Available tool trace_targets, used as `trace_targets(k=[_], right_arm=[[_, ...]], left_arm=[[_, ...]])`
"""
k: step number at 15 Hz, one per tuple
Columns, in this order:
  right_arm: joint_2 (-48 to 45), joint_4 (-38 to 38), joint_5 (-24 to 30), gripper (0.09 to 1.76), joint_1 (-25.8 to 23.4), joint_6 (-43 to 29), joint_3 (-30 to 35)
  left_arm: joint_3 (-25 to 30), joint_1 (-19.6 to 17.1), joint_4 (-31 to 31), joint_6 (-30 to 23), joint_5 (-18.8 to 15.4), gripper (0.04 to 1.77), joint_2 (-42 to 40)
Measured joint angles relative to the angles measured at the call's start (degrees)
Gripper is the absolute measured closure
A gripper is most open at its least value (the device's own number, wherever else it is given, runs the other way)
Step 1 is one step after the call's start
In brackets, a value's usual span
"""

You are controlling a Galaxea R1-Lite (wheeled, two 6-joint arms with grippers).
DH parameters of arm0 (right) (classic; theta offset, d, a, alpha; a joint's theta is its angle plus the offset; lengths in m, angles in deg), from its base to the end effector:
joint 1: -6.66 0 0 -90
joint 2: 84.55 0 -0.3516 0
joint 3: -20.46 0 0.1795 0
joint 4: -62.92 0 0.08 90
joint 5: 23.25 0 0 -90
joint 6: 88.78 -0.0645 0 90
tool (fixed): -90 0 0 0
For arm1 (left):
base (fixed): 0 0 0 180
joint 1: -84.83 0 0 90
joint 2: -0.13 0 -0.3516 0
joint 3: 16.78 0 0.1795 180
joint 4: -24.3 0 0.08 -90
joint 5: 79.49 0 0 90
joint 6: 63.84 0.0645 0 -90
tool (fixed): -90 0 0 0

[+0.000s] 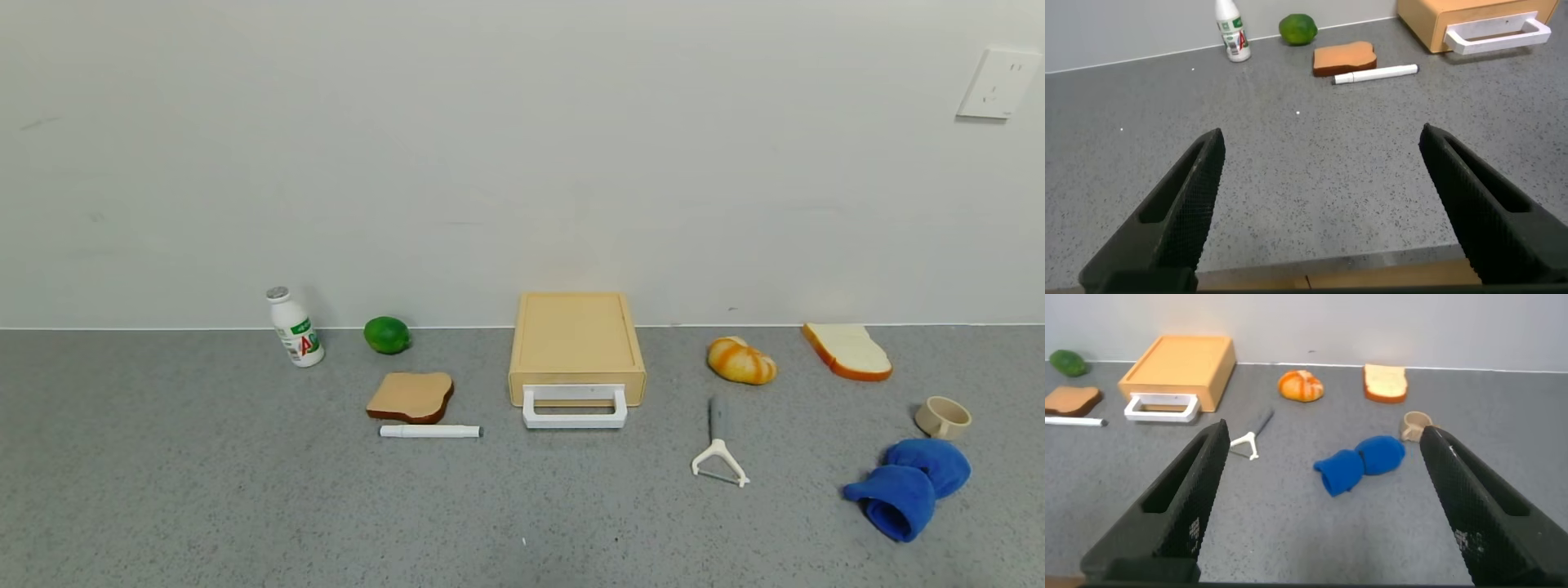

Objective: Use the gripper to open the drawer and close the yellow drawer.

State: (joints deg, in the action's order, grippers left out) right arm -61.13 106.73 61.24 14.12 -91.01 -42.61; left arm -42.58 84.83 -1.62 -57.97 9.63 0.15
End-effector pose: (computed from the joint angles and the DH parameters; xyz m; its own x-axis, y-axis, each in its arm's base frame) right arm -0.0395 -0.0114 0.2438 0.9968 0.0337 -0.0722 -0.0315 0.9990 0.0318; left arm -0.0455 -0.0010 0.0778 0.9999 -0.0154 -0.0024 0.0155 0.9946 0.1022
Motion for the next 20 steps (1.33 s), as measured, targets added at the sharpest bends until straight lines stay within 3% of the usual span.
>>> trace_targets(k=[5,11,18,20], right_arm=[[-8.44,2.67,0.63,0.14,-5.40,0.96,3.41],[-18.76,1.82,0.24,0.14,-7.13,1.07,13.17],[-23.34,-17.40,-0.16,0.14,-7.39,1.05,32.16],[-23.42,-19.01,2.18,0.14,-7.39,0.78,35.24]], left_arm=[[0.00,0.00,0.00,0.00,0.00,0.09,0.00],[-0.04,0.00,-0.07,-0.02,-0.02,0.09,0.00],[-0.04,0.00,-0.10,0.00,-0.02,0.09,0.00],[-0.04,0.00,-0.10,0.00,0.00,0.09,0.00]])
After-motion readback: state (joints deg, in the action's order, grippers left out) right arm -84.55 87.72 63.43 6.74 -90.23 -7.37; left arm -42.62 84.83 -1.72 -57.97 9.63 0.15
